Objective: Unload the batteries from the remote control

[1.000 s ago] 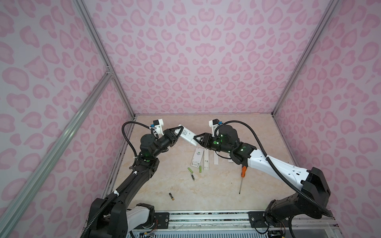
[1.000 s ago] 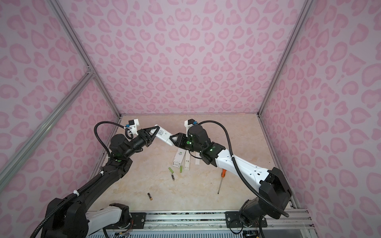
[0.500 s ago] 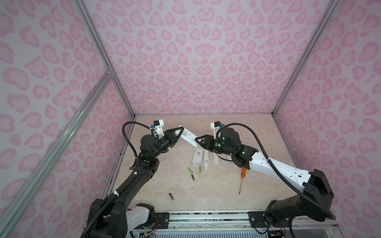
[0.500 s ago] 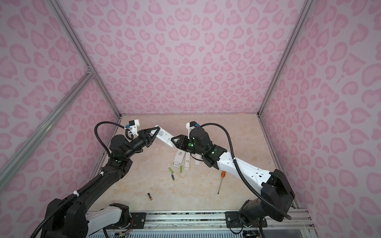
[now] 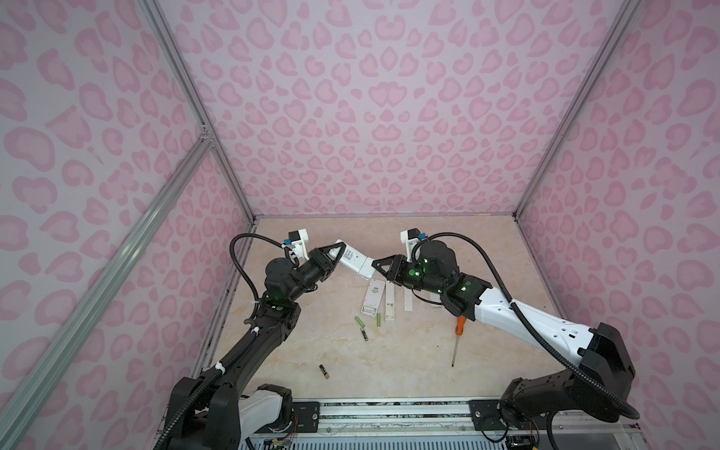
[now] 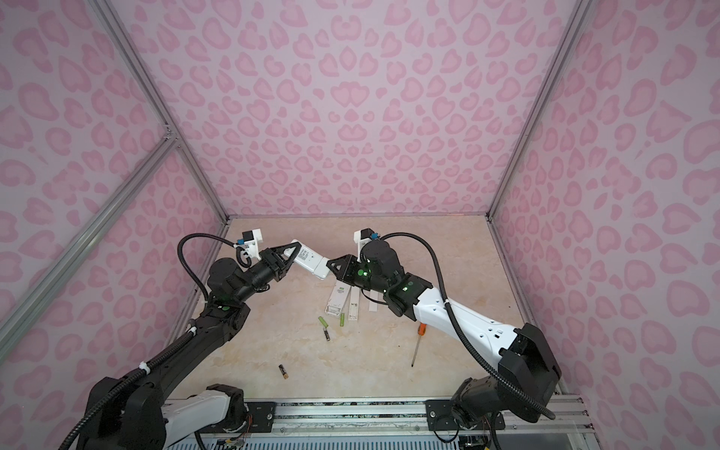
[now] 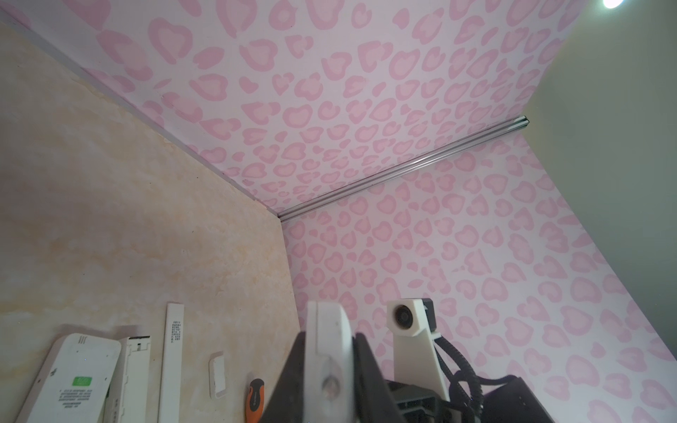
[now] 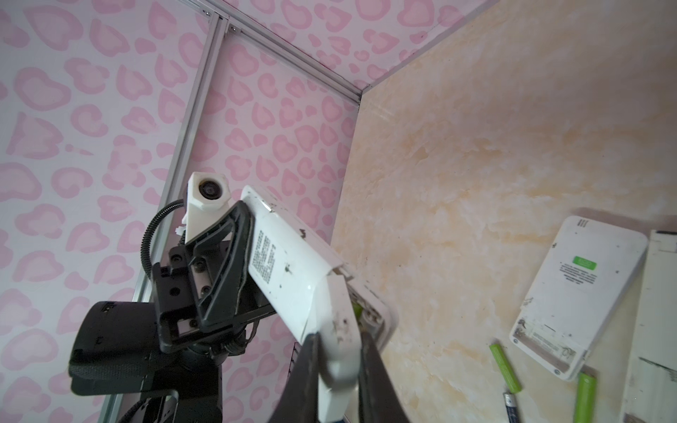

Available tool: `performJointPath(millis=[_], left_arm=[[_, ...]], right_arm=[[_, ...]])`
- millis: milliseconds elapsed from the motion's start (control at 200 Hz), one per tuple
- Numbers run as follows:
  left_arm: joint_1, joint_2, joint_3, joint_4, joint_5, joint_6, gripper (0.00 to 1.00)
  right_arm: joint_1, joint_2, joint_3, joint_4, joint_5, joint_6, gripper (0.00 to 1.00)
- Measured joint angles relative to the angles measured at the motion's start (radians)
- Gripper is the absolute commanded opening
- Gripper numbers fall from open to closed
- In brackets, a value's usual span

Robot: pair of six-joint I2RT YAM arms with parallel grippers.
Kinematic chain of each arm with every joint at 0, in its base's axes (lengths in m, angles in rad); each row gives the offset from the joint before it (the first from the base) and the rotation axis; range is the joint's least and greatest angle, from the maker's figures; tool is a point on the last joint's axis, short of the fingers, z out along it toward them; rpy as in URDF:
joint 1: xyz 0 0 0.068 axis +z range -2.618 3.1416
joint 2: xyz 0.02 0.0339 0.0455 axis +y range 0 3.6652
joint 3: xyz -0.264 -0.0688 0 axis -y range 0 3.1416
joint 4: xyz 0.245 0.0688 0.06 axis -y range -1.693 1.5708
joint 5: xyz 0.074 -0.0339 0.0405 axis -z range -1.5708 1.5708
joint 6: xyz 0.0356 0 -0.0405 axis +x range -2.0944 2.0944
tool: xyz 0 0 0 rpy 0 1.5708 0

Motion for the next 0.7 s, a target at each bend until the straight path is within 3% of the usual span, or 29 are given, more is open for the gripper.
performJointPath(millis=[700], left_arm=[[0.001, 0.023, -0.017, -0.030, -0.001, -0.010, 0.03]], right_arm=[[-0.002, 0.039, -0.018, 0.112, -0.040, 0.050, 0.01]])
